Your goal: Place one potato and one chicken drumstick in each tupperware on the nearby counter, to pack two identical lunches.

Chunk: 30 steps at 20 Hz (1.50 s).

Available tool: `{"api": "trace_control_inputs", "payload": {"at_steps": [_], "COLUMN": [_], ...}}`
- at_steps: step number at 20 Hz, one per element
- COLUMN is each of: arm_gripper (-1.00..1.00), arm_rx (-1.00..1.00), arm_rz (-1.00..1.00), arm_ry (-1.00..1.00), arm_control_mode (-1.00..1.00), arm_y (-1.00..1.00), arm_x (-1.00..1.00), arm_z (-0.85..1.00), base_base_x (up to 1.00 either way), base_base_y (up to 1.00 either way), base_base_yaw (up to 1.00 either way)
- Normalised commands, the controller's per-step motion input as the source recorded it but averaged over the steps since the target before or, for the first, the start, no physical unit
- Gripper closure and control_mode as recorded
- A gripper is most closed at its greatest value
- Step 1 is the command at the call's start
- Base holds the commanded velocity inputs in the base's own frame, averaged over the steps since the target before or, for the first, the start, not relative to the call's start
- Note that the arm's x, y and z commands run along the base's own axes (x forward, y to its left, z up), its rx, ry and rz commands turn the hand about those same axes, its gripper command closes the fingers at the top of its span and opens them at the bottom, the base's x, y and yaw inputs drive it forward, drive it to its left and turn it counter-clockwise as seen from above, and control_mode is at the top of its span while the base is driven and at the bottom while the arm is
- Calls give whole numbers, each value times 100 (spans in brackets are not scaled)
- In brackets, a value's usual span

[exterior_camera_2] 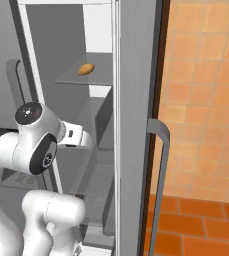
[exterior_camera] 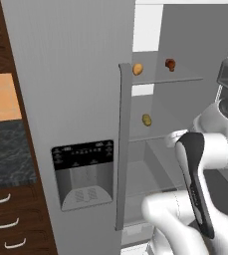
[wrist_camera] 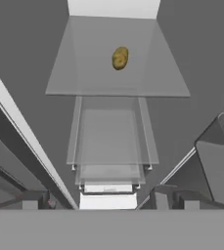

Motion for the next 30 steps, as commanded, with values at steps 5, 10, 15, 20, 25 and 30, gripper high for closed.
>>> {"api": "trace_control_inputs", "payload": {"at_steps": [5, 10, 15, 20, 25, 30], "arm_gripper": [-100, -100, -100, -100, -100, -100], "arm_rx": [0, 3, 4, 0, 0, 0], "arm_rz": [0, 0, 0, 0, 0, 0], "arm_ry": [0, 0, 0, 0, 0, 0], "arm_control_mode": [-100, -100, -100, -100, -100, -100], "arm_y": [-5, -5, -5, -2, -11, -4], "arm_x": [75, 73, 62, 54, 60, 63], "arm_z": [-42, -14, -1, -8, -18, -21], "base_base_x": [0, 0, 0, 0, 0, 0], "base_base_y": [0, 0, 0, 0, 0, 0], "base_base_yaw": [0, 0, 0, 0, 0, 0]}}
